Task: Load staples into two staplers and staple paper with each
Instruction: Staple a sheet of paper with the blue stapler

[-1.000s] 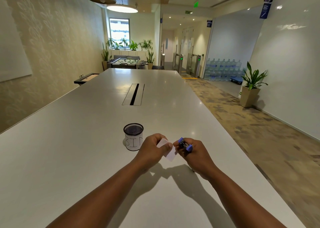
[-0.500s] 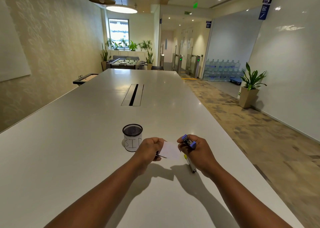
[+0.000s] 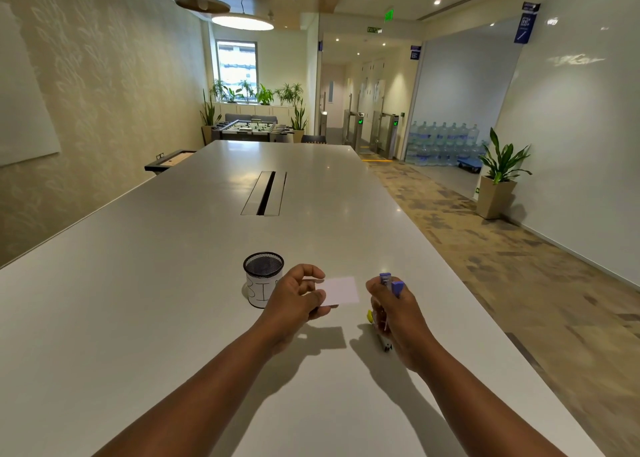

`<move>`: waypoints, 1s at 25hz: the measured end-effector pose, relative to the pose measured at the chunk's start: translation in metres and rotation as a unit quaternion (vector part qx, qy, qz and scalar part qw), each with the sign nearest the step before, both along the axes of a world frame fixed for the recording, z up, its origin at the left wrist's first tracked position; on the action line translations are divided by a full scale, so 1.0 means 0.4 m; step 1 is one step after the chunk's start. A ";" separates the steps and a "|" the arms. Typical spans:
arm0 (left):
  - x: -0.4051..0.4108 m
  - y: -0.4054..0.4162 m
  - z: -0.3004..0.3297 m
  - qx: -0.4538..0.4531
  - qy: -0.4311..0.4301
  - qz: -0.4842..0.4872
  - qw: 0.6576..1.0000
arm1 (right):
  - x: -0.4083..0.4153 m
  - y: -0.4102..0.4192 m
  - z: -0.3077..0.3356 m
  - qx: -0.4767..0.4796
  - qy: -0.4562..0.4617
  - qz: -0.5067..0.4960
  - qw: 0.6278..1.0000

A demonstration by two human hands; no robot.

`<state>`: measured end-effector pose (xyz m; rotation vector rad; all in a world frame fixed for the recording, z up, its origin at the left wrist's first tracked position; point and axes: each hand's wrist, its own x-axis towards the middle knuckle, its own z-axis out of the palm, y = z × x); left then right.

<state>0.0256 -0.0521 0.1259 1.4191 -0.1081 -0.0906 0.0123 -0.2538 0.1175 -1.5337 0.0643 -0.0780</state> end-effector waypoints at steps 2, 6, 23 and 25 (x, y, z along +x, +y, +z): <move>0.003 -0.004 0.003 -0.017 -0.009 0.018 1.000 | -0.009 0.011 -0.005 0.046 0.049 0.043 0.997; 0.003 -0.017 0.015 -0.032 -0.035 0.042 0.998 | -0.034 0.035 -0.009 -0.023 0.047 0.119 0.991; -0.016 -0.026 0.005 0.084 -0.089 0.065 0.990 | -0.028 0.076 0.003 0.071 0.011 0.094 0.993; -0.018 -0.027 0.009 0.082 -0.080 0.059 0.992 | -0.026 0.078 0.003 0.078 0.018 0.092 0.992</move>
